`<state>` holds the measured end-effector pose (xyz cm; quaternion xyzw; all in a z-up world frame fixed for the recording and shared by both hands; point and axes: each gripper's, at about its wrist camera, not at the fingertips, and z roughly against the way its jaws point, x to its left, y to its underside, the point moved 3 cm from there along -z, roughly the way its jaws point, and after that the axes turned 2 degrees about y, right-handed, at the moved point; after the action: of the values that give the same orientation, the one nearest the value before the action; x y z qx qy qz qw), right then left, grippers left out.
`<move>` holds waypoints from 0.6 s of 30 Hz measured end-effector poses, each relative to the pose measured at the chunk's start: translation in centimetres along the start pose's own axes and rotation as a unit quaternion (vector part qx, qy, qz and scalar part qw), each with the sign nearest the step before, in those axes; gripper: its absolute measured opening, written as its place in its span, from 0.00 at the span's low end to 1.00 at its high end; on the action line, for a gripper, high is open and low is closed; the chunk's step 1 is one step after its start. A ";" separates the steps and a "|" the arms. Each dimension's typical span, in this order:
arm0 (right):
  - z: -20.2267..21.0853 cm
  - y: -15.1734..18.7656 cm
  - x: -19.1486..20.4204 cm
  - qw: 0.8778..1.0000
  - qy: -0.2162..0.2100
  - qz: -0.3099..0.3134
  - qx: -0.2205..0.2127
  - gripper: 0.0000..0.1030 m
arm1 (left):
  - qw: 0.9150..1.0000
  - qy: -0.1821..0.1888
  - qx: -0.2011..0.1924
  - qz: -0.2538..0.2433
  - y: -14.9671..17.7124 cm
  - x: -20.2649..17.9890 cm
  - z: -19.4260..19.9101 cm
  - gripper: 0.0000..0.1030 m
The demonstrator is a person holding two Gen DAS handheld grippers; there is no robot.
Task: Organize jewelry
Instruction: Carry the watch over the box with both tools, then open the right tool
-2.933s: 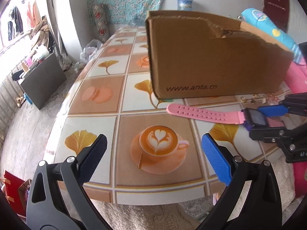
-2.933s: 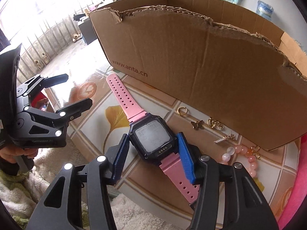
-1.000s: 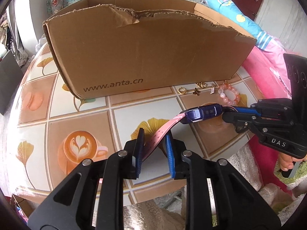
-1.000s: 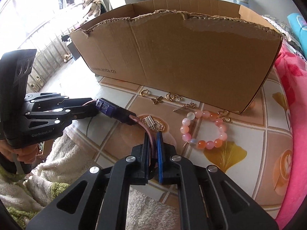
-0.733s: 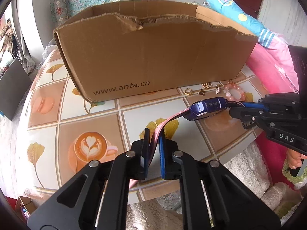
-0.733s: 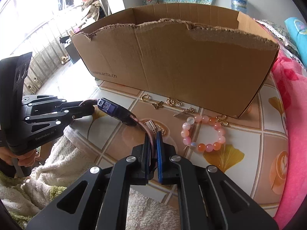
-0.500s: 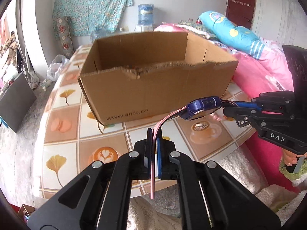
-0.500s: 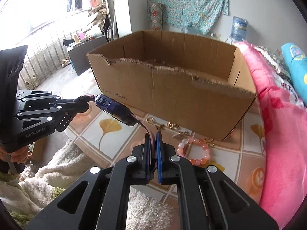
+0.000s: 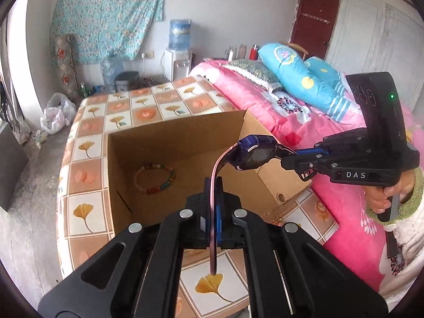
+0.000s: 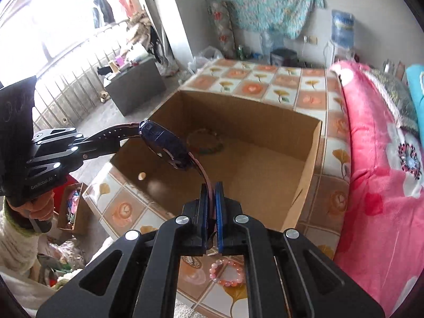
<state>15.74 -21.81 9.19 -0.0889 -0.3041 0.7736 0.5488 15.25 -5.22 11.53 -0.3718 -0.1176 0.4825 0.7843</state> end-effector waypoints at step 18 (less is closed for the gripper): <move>-9.1 -7.0 -7.2 0.991 0.087 0.018 0.096 0.05 | 0.966 -0.017 0.218 0.140 0.2 6.7 -16.4 0.03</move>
<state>28.30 -23.47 4.46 -0.1080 -0.1776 0.7986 0.5649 27.43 -7.21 -1.24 -0.1967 0.0307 0.6077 0.7688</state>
